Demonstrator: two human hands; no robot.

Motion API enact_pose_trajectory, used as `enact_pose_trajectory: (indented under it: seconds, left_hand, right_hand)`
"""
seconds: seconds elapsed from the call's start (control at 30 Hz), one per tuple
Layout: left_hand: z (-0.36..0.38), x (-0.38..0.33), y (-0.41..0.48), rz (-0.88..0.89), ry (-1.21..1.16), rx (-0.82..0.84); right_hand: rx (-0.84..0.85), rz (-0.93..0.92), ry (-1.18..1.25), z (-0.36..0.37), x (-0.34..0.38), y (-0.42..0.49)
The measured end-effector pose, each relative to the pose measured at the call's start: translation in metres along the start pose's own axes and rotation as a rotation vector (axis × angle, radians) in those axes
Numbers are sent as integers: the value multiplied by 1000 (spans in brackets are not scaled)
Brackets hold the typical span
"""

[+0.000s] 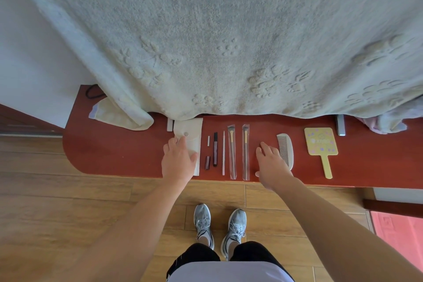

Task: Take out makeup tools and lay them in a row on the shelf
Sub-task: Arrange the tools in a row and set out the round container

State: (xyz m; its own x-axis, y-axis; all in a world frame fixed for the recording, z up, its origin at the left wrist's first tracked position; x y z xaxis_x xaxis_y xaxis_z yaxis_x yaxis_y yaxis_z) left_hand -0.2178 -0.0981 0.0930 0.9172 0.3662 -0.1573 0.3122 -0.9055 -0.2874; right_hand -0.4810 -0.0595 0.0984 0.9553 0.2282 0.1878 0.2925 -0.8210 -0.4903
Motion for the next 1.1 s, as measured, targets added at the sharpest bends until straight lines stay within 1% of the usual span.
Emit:
enact_pose_trajectory:
  seconds: [0.2, 0.43, 0.7, 0.87, 1.1]
  left_hand:
    - [-6, 1, 0, 8, 17, -14]
    - [-19, 0, 1, 92, 32, -55]
    - [-33, -25, -5, 272, -3, -55]
    - [-28, -57, -12, 378, -28, -5]
    - [-6, -119, -46, 474, -2, 32]
  right_hand:
    - [-12, -1, -8, 0, 0, 0]
    - [-35, 10, 44, -2, 3, -1]
    - [-156, 66, 81, -8, 3, -16]
    - [-227, 158, 132, -11, -23, -36]
    - [-255, 246, 118, -7, -87, -70]
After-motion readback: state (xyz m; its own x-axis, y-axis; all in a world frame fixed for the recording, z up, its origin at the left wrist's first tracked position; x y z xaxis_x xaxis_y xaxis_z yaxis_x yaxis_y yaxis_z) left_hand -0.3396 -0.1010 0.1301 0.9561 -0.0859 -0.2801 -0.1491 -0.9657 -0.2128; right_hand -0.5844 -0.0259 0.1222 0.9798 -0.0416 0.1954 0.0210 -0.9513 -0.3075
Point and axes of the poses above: each hand's wrist, its own y-axis towards the middle knuckle, its own z-axis out of the palm, x = y × z, the point moved 1 cm from there along y, towards the middle knuckle, and after that the axes turned 14 degrees about -z, right-handed, at the moved point
